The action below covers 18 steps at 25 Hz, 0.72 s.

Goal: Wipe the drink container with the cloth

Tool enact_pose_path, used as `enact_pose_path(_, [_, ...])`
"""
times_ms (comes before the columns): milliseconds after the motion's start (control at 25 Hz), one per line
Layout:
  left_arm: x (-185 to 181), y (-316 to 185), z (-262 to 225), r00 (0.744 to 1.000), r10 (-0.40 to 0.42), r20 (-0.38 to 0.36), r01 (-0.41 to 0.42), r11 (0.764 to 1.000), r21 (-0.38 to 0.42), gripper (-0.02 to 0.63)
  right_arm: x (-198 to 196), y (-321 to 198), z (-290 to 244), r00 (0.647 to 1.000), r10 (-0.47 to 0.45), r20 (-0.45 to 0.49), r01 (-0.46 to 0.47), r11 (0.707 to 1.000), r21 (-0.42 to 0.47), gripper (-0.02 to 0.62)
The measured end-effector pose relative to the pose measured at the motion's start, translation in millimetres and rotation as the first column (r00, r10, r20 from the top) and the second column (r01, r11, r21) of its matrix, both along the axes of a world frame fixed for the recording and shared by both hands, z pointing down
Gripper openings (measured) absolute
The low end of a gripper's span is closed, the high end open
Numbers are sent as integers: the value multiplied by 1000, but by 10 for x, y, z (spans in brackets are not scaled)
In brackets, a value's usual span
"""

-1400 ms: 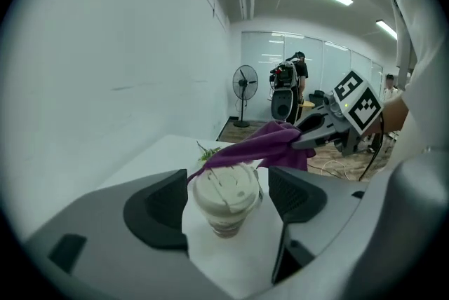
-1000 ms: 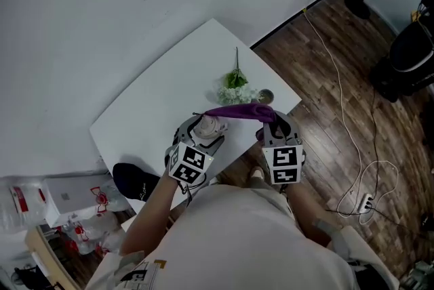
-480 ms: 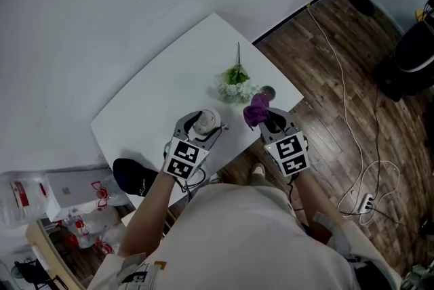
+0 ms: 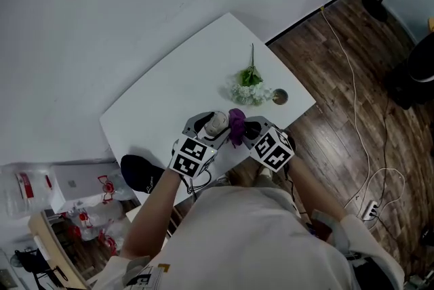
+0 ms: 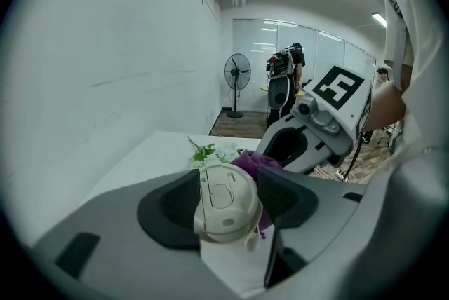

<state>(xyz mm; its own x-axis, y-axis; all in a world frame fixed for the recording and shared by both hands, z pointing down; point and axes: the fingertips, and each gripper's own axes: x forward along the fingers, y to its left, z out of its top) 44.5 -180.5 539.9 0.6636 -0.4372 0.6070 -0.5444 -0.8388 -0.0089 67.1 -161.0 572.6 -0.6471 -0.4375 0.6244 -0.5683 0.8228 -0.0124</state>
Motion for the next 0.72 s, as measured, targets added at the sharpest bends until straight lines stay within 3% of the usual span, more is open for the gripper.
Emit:
enact_pose_path(160, [-3, 1, -1, 1000, -22, 14, 22, 1000, -10, 267, -129, -24, 418, 995, -57, -77, 52, 996, -65, 87])
enact_pose_path(320, [-12, -31, 5, 999, -31, 14, 31, 1000, -6, 267, -168, -47, 977, 985, -81, -155, 51, 981, -188, 87])
enact_pose_path(440, [-24, -21, 16, 999, -40, 11, 40, 999, 1, 267, -207, -16, 1259, 979, -86, -185, 42, 972, -231, 87])
enact_pose_path(560, [-2, -19, 28, 999, -38, 8, 38, 999, 3, 267, -168, -6, 1225, 979, -90, -183, 47, 972, -230, 87])
enact_pose_path(720, [-8, -20, 33, 1000, -27, 15, 27, 1000, 7, 267, -182, 12, 777, 973, -151, -174, 120, 978, -173, 87])
